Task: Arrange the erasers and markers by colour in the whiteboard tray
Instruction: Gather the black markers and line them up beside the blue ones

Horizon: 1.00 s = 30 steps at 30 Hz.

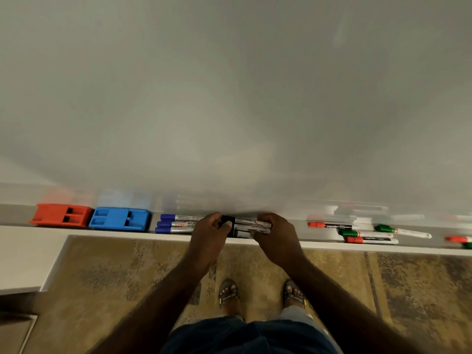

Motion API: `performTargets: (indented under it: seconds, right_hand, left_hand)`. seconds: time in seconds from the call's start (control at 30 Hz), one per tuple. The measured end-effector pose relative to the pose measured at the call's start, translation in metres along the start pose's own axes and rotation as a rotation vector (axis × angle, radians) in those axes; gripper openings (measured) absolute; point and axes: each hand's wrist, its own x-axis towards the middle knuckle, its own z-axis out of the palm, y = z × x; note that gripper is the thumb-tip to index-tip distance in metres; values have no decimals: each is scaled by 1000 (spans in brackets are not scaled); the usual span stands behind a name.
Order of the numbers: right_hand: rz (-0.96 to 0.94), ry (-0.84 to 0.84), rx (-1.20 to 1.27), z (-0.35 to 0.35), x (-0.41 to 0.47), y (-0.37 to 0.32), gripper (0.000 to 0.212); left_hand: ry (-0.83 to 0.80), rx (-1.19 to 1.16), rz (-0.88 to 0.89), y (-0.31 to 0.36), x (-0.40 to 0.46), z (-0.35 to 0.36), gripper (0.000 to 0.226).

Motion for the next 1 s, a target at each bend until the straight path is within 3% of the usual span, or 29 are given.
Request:
performTargets:
  seconds: [0.27,0.43,0.57,0.63,0.7,0.8,1.0]
  right_hand:
    - [-1,43,-92,5,-3,-1,45]
    - [-9,121,-151,0,-3,4,34]
    - [34,132,-119,-4,-1,8,16]
    - [22,127,-129,-4,0,10,8]
    - [16,123,-127,-3,1,10,13]
    - [12,131,-104,-1,1,10,19]
    - [27,164,-1,4,3,13,27]
  left_hand:
    - [-4,38,-15,0,2,-3,46]
    - [-19,40,-35,-3,3,-5,44]
    - [-39,95,-33,-7,5,-5,23]
    - [-39,125,-32,-9,6,-5,25]
    - [-39,154,-35,-10,7,-3,31]
    - [-30,197,-37,-9,7,-1,21]
    - [-22,239,-5,-9,9,-1,31]
